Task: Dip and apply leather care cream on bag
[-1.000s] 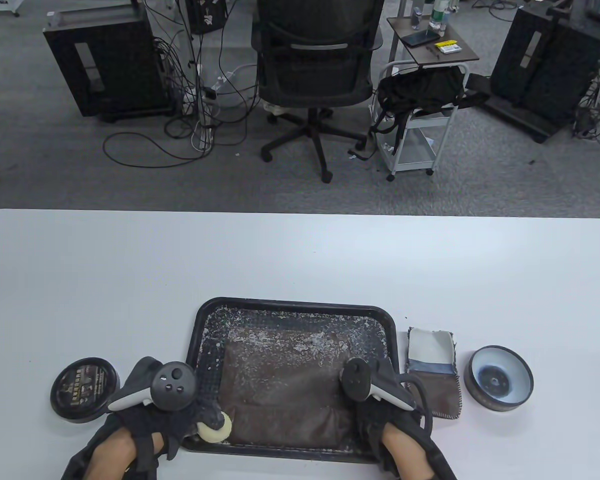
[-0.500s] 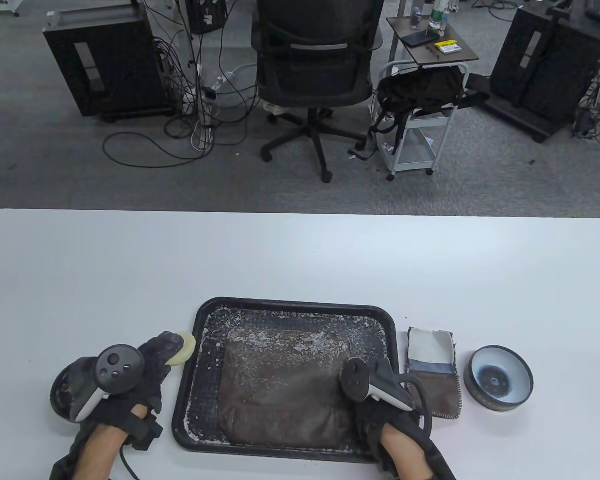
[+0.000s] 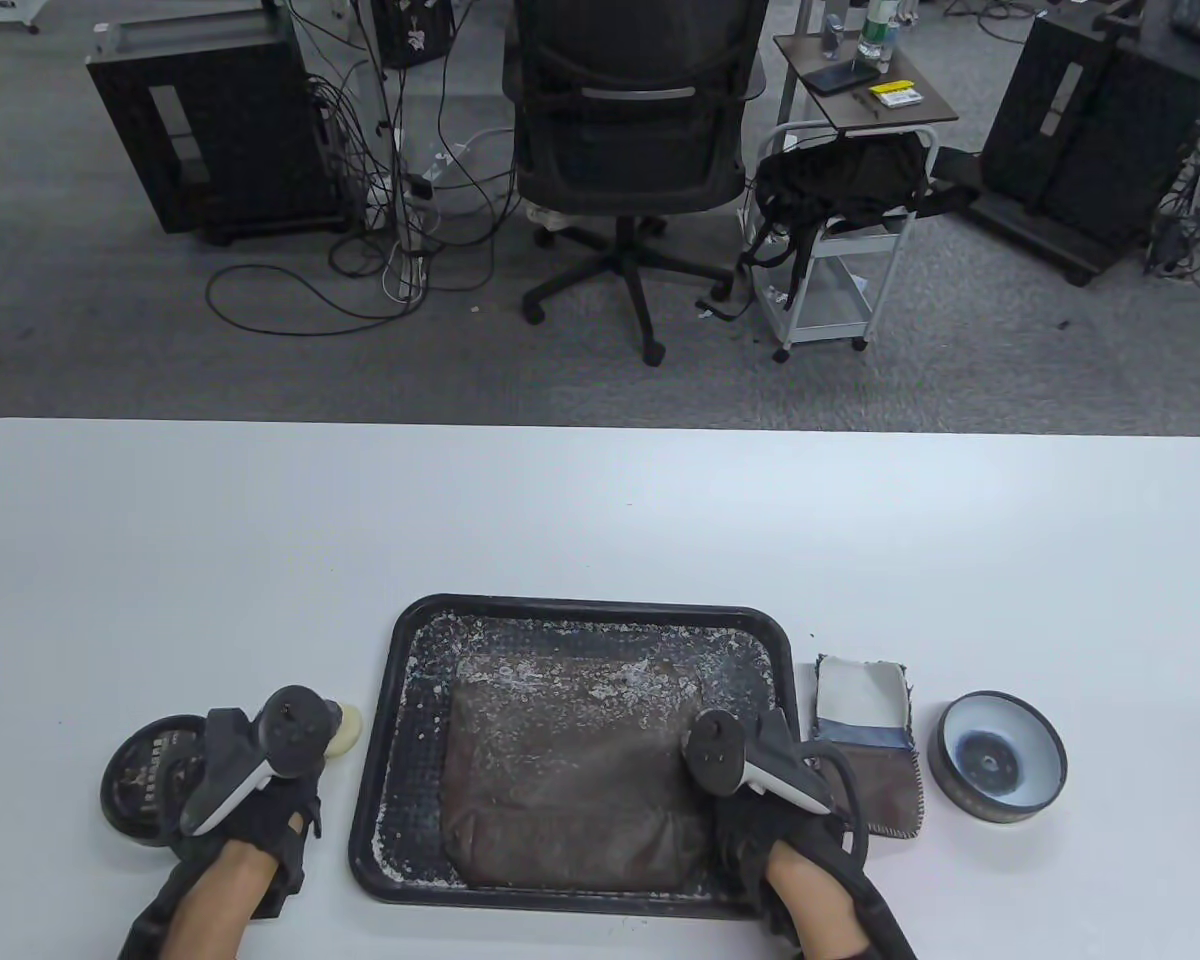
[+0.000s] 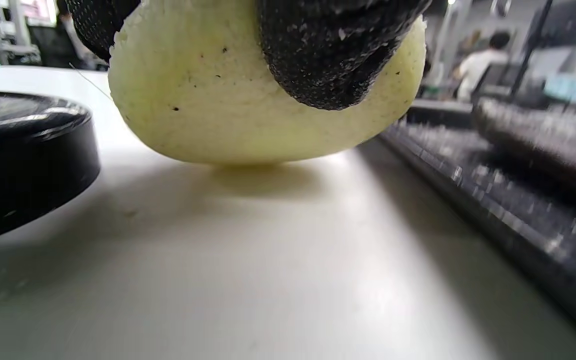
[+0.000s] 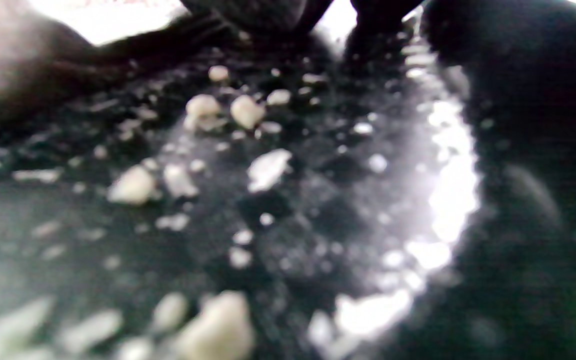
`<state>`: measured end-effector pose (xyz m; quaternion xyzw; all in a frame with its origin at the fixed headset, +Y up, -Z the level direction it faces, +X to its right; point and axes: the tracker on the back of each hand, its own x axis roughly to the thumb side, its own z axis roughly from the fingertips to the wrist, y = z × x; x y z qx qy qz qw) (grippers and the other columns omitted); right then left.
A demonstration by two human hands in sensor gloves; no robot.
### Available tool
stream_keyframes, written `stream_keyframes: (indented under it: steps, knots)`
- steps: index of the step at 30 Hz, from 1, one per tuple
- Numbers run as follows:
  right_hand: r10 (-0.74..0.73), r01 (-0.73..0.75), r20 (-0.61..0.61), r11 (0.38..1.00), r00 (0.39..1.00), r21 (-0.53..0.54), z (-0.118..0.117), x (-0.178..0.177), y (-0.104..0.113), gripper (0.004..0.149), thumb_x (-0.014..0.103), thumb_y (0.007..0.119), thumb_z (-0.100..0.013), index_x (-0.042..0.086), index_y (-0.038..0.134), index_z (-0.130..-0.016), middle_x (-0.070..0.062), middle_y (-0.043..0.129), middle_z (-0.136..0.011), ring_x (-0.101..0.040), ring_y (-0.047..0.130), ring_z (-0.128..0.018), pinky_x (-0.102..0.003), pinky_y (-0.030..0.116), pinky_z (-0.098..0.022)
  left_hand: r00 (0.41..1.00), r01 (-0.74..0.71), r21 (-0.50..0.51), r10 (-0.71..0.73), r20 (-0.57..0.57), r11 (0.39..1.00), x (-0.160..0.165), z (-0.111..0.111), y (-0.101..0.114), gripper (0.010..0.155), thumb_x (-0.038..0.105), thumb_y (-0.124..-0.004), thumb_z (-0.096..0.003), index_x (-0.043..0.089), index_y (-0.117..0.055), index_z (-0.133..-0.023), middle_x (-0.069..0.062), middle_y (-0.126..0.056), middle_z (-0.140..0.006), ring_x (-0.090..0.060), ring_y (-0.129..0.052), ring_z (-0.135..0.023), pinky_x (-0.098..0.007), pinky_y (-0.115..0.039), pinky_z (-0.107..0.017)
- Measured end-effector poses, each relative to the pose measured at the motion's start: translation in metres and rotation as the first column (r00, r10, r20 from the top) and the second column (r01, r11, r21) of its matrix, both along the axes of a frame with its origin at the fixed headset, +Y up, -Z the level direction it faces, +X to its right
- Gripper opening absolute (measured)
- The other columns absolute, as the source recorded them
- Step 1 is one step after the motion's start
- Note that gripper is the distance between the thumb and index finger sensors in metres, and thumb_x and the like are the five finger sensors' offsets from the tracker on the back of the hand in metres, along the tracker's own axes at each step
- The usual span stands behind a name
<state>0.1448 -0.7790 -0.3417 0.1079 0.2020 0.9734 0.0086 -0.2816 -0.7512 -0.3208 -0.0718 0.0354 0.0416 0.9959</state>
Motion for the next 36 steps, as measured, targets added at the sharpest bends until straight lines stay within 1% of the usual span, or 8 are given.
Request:
stream_keyframes:
  steps: [1,6,7,12,19,23,32,36]
  knots:
    - [0.000,0.000,0.000,1.000,1.000,0.000,0.000,0.000,0.000,0.065,0.010,0.062,-0.043,0.032,0.040,-0.100,0.007,0.023,-0.110,-0.010,0.053,-0.080,-0.046,0.050,-0.066,1.000,-0.011,-0.007,0.011,0.017,1.000,0.001,0.000,-0.002,0.054,0.026,-0.088,-0.0347,0.030,-0.079,-0.088,-0.002,-0.083,-0.095,-0.026,-0.088,-0.085,-0.048,-0.078,-0.060]
    - [-0.007,0.007,0.002,1.000,1.000,-0.003,-0.001,0.001,0.000,0.065,0.010,0.062,-0.043,0.032,0.040,-0.100,0.007,0.022,-0.110,-0.010,0.052,-0.081,-0.046,0.049,-0.066,0.999,0.022,-0.084,-0.018,0.043,0.996,0.007,0.000,-0.005,0.056,0.029,-0.091,-0.0334,0.029,-0.078,-0.087,-0.002,-0.083,-0.093,-0.026,-0.089,-0.083,-0.047,-0.080,-0.057]
    - [-0.009,0.009,0.003,1.000,1.000,-0.004,-0.001,0.001,0.000,0.065,0.010,0.062,-0.043,0.032,0.040,-0.100,0.007,0.023,-0.110,-0.010,0.053,-0.081,-0.046,0.049,-0.066,0.999,0.029,-0.126,-0.025,0.038,0.992,0.007,0.000,-0.006,0.056,0.030,-0.091,-0.0339,0.030,-0.076,-0.088,-0.001,-0.081,-0.094,-0.026,-0.087,-0.084,-0.046,-0.080,-0.058]
    - [-0.026,0.026,0.002,1.000,1.000,-0.005,-0.002,0.002,0.000,0.065,0.010,0.062,-0.044,0.032,0.040,-0.100,0.007,0.023,-0.110,-0.010,0.053,-0.081,-0.046,0.049,-0.066,0.999,0.034,-0.259,-0.024,0.040,0.965,0.012,0.002,-0.010,0.063,0.035,-0.091,-0.0334,0.032,-0.066,-0.091,0.000,-0.066,-0.101,-0.026,-0.073,-0.093,-0.047,-0.075,-0.062]
    - [-0.031,0.031,-0.002,1.000,1.000,-0.003,-0.003,0.004,0.000,0.064,0.010,0.061,-0.044,0.032,0.041,-0.101,0.007,0.023,-0.110,-0.010,0.053,-0.082,-0.047,0.048,-0.067,0.997,0.063,-0.364,-0.042,0.064,0.929,0.020,0.008,-0.015,0.074,0.038,-0.090,-0.0338,0.027,-0.052,-0.096,-0.005,-0.047,-0.105,-0.032,-0.054,-0.099,-0.051,-0.066,-0.068]
    - [-0.043,0.043,-0.006,0.999,0.999,-0.009,-0.006,0.007,0.000,0.064,0.010,0.062,-0.044,0.032,0.041,-0.100,0.008,0.024,-0.110,-0.009,0.052,-0.082,-0.046,0.048,-0.068,0.994,0.097,-0.388,-0.071,0.081,0.917,0.024,0.011,-0.017,0.076,0.037,-0.087,-0.0350,0.026,-0.045,-0.097,-0.007,-0.039,-0.106,-0.033,-0.047,-0.100,-0.052,-0.061,-0.070]
    - [-0.095,0.095,-0.012,0.995,0.995,-0.025,-0.009,0.014,-0.001,0.064,0.009,0.063,-0.044,0.033,0.042,-0.100,0.010,0.024,-0.110,-0.008,0.052,-0.083,-0.046,0.044,-0.069,0.994,0.094,-0.367,-0.069,0.082,0.925,0.022,0.012,-0.017,0.076,0.035,-0.086,-0.0356,0.027,-0.045,-0.099,-0.006,-0.040,-0.107,-0.033,-0.048,-0.100,-0.052,-0.060,-0.070]
    - [-0.140,0.139,-0.025,0.990,0.990,-0.010,-0.007,0.017,0.001,0.063,0.009,0.063,-0.044,0.031,0.045,-0.101,0.006,0.028,-0.110,-0.009,0.054,-0.083,-0.047,0.045,-0.071,0.995,0.090,-0.361,-0.065,0.082,0.928,0.021,0.013,-0.015,0.075,0.035,-0.086,-0.0355,0.028,-0.047,-0.099,-0.005,-0.042,-0.108,-0.032,-0.050,-0.100,-0.052,-0.060,-0.070]
